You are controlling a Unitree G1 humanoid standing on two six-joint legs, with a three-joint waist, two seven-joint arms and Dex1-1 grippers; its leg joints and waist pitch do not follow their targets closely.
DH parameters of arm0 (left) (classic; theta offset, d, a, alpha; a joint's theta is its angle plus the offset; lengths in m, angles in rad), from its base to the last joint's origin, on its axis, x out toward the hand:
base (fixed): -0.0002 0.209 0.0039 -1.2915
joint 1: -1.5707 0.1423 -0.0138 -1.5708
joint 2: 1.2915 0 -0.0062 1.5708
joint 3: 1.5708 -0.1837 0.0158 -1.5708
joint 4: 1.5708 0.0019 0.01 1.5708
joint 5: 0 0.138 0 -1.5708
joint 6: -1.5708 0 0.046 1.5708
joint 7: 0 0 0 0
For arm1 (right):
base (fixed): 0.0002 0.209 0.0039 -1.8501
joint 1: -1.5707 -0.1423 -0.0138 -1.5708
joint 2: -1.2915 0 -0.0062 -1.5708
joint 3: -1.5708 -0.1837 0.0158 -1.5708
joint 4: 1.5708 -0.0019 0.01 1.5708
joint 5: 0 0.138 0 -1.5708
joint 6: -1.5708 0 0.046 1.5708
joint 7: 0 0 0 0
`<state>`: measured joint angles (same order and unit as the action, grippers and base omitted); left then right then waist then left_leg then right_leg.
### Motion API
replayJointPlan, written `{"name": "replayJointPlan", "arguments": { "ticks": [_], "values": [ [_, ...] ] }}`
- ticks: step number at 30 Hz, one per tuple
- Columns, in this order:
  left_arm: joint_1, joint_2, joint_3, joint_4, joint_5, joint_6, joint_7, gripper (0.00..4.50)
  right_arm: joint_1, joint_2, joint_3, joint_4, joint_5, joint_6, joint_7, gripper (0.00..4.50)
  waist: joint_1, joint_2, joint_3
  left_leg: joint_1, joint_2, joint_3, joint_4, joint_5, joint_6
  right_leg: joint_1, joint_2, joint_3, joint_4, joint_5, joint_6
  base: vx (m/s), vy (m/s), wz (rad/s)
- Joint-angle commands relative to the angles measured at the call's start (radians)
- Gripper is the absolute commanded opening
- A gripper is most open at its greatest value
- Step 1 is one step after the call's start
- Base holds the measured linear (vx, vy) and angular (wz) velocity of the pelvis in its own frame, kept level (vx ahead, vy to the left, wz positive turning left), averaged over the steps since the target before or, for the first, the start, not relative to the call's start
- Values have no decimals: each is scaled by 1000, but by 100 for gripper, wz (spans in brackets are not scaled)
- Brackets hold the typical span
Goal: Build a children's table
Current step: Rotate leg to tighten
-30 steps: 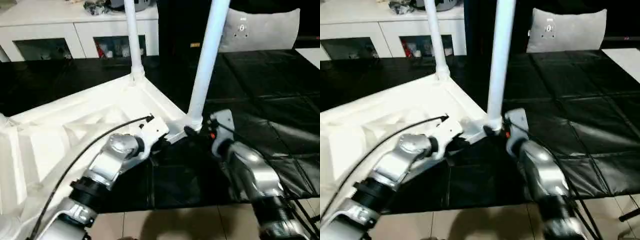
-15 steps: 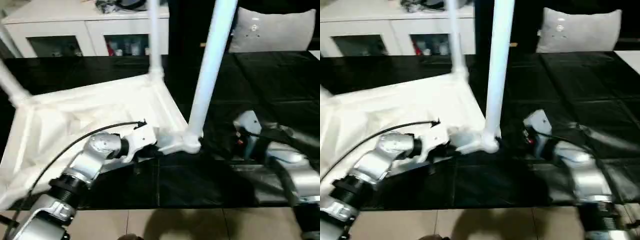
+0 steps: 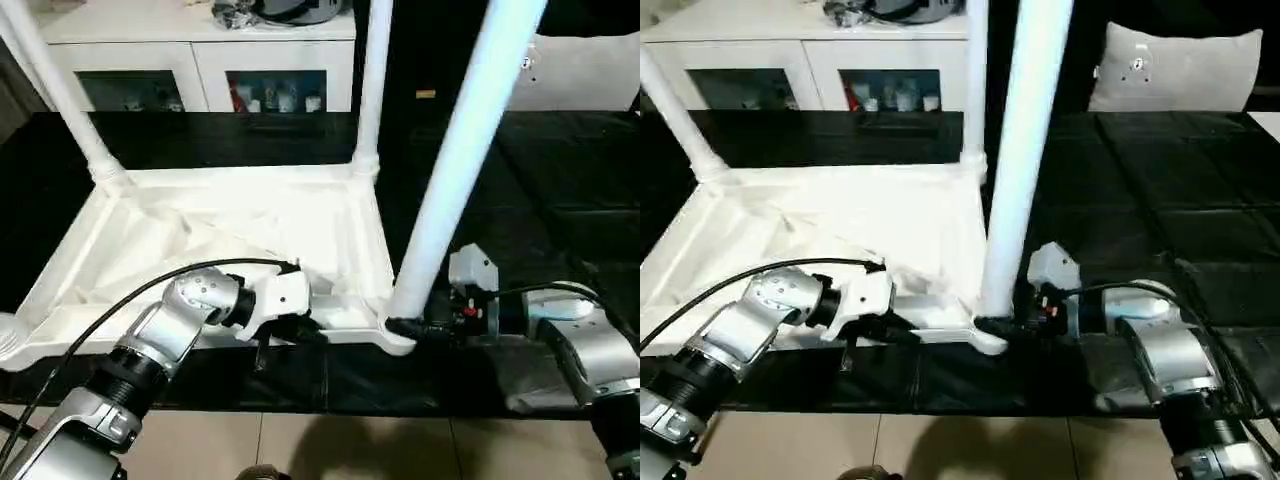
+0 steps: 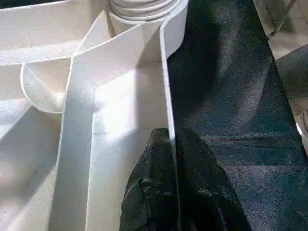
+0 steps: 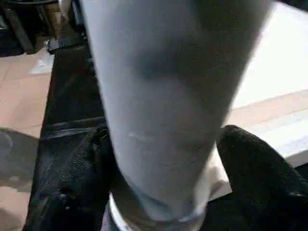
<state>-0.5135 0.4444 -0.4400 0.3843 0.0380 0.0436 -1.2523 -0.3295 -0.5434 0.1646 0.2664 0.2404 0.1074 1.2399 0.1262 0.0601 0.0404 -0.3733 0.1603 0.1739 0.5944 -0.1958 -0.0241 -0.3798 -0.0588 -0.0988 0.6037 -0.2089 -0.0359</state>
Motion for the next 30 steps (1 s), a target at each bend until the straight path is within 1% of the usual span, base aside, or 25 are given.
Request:
{"name": "replayJointPlan", "arguments": {
  "ticks": [1, 3, 4, 5, 8, 9, 10, 12, 13, 15, 16, 17, 18, 19, 20, 21, 22, 23, 24, 25, 26, 27, 28, 29, 30],
  "values": [
    [6, 2, -55, -14, 22, -13, -49, 0, -15, -11, 9, 4, -7, 5, 20, 311, -3, -13, -61, 11, 87, -31, -59, -109, 101, 46, -112, 67, -67, -116, -192, 0, 0, 0],
    [7, 2, -54, -12, 20, -12, -50, 0, -10, -14, 12, 5, -3, 8, 32, 311, -1, -13, -61, 9, 87, -31, -58, -98, 107, 47, -112, 67, -66, -103, -192, 0, 0, 0],
    [8, 2, -54, -11, 19, -11, -53, 0, -9, -16, 15, 8, -3, 9, 38, 288, -1, -13, -62, 9, 87, -31, -57, -92, 111, 47, -111, 67, -65, -95, -191, 0, 0, 0],
    [10, 3, -54, -10, 20, -11, -54, 0, -6, -18, 17, 7, -2, 19, 43, 278, 0, -13, -62, 10, 87, -31, -57, -93, 112, 46, -111, 66, -65, -96, -191, 0, 0, 0],
    [12, 3, -55, -8, 21, -8, -56, 0, -2, -18, 19, 6, 1, 33, 47, 266, 2, -13, -62, 9, 87, -31, -56, -93, 114, 47, -111, 66, -65, -98, -192, 0, 0, 0],
    [13, 3, -55, -8, 20, -6, -56, 0, -1, -17, 19, 5, 2, 35, 46, 266, 3, -13, -62, 10, 87, -31, -56, -94, 113, 46, -111, 66, -65, -102, -191, 0, 0, 0],
    [16, 3, -52, -10, 15, 2, -56, 0, 4, -13, 18, 2, 11, 48, 44, 262, 3, -9, -62, 10, 87, -31, -56, -101, 110, 45, -110, 66, -67, -111, -189, 0, 0, 0],
    [19, 1, -49, -14, 11, 11, -56, 0, 8, -11, 18, -1, 14, 57, 42, 260, 5, -11, -61, 10, 87, -31, -57, -110, 104, 46, -111, 66, -69, -127, -185, 0, 0, 0],
    [30, -7, -35, -34, -10, 54, -47, 0, 20, 0, 17, -17, 25, 96, 23, 260, 6, -11, -61, 10, 86, -31, -58, -111, 100, 47, -110, 66, -68, -133, -184, 0, 0, 0],
    [37, -15, -22, -50, -22, 94, -31, 0, 27, 12, 15, -29, 32, 136, -2, 259, 7, -12, -59, 11, 87, -31, -58, -113, 97, 46, -111, 67, -69, -141, -183, 0, 0, 0],
    [43, -24, -10, -65, -30, 127, -9, 0, 30, 28, 13, -37, 36, 182, -36, 259, 7, -4, -59, 11, 88, -32, -60, -111, 91, 46, -110, 67, -67, -144, -186, 0, 0, 0],
    [50, -37, 4, -81, -42, 168, 16, 0, 27, 54, 7, -34, 30, 230, -95, 259, 3, -7, -57, 12, 90, -32, -63, -124, 85, 44, -110, 68, -69, -159, -185, 0, 0, 0],
    [55, -54, 19, -95, -52, 211, 47, 0, 21, 82, 0, -24, 16, 258, -157, 259, 1, -10, -55, 11, 86, -32, -64, -132, 83, 45, -109, 66, -74, -180, -181, 0, 0, 0],
    [58, -75, 36, -105, -61, 244, 85, 0, 15, 112, -8, -14, 3, 272, -216, 259, -4, -4, -51, 16, 84, -32, -66, -165, 66, 41, -110, 66, -80, -240, -177, 0, 0, 0],
    [58, -75, 36, -105, -61, 244, 85, 0, 15, 112, -8, -14, 3, 272, -217, 255, -14, -9, -46, 16, 79, -33, -68, -204, 46, 43, -115, 64, -92, -333, -156, 0, 0, 0],
    [60, -109, 62, -116, -73, 299, 141, 0, 5, 157, -25, -1, -7, 293, -298, 250, -20, -7, -44, 19, 78, -34, -70, -220, 36, 42, -113, 65, -94, -370, -149, 0, 0, 0],
    [60, -133, 77, -122, -77, 337, 182, 0, -3, 191, -38, 10, -11, 311, -357, 250, -31, -8, -40, 24, 78, -34, -72, -248, 19, 37, -111, 65, -102, -422, -135, 0, 0, 0],
    [59, -168, 95, -129, -74, 396, 241, 0, -20, 244, -65, 31, -12, 342, -451, 246, -46, -6, -34, 27, 76, -39, -76, -295, 0, 37, -111, 62, -105, -489, -123, 0, 0, 0],
    [55, -206, 107, -135, -57, 447, 309, 0, -38, 297, -89, 56, -19, 364, -544, 245, -58, -11, -31, 25, 72, -46, -78, -334, -12, 40, -114, 56, -115, -556, -94, 0, 0, 0],
    [53, -229, 113, -137, -44, 476, 351, 0, -50, 329, -103, 71, -24, 376, -601, 244, -64, -8, -32, 27, 72, -46, -79, -344, -20, 39, -114, 57, -115, -567, -85, 0, 0, 0],
    [53, -229, 113, -137, -44, 476, 351, 0, -50, 329, -103, 71, -24, 376, -601, 244, -77, -8, -33, 32, 68, -49, -77, -358, -26, 33, -115, 56, -121, -584, -77, 0, 0, 0],
    [40, -305, 150, -128, -35, 534, 461, 0, -75, 390, -125, 113, -42, 379, -716, 243, -88, -7, -33, 32, 68, -46, -77, -356, -25, 32, -112, 58, -121, -565, -80, 0, 0, 0],
    [30, -338, 167, -117, -30, 543, 510, 0, -88, 415, -141, 137, -44, 378, -768, 243, -90, -6, -34, 32, 68, -49, -77, -354, -24, 31, -113, 57, -122, -556, -82, 0, 0, 0],
    [9, -398, 193, -90, -19, 539, 607, 0, -110, 453, -159, 178, -59, 366, -856, 243, -94, -11, -37, 30, 68, -48, -77, -340, -14, 34, -113, 59, -121, -528, -88, 0, 0, 0],
    [9, -398, 193, -90, -19, 539, 607, 0, -110, 453, -159, 178, -59, 366, -856, 243, -98, -11, -36, 27, 67, -45, -76, -330, -9, 33, -111, 59, -121, -515, -91, 0, 0, 0]
  ]
}}
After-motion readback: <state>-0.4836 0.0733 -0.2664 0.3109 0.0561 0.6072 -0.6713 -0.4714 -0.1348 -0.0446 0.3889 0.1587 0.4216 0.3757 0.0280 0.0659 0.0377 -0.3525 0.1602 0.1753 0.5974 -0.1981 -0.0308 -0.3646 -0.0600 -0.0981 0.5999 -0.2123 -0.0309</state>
